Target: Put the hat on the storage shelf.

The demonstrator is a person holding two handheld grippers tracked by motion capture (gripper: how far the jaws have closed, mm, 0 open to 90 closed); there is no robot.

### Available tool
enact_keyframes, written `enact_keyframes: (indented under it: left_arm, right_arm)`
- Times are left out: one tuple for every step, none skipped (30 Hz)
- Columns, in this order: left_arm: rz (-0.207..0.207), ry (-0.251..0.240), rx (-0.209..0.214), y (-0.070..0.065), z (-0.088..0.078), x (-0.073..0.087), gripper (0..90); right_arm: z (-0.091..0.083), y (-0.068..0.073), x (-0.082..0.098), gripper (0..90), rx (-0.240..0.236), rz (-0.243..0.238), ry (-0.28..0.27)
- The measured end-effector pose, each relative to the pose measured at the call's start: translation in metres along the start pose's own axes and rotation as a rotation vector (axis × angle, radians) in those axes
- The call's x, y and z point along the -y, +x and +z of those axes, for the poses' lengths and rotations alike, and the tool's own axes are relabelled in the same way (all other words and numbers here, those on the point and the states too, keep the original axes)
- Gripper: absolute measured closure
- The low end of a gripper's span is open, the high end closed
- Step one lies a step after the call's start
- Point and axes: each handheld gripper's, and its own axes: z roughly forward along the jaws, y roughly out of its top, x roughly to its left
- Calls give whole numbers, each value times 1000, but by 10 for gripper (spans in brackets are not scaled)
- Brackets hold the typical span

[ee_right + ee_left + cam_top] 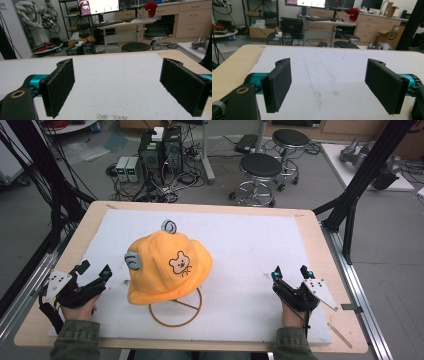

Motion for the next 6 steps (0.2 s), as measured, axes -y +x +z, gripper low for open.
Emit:
enact_keyframes:
  left_arm:
    - [-1, 3, 2, 0, 0, 0, 219]
    - [-3, 5, 5, 1, 0, 0, 218]
    - [-3, 7, 6, 1, 0, 0, 219]
    - [-5, 10, 10, 2, 0, -1, 218]
    - [-8, 12, 17, 2, 1, -1, 218]
    - [-9, 17, 23, 3, 1, -1, 215]
  right_arm:
    - [0, 0, 0, 114, -2, 2, 0]
    - [1, 0, 0, 114, -3, -1, 0]
    - [1, 0, 0, 114, -5, -2, 3]
    - [1, 0, 1, 114, -5, 2, 5]
    - [2, 0, 1, 114, -6, -2, 6]
    - [2, 0, 1, 114, -9, -1, 8]
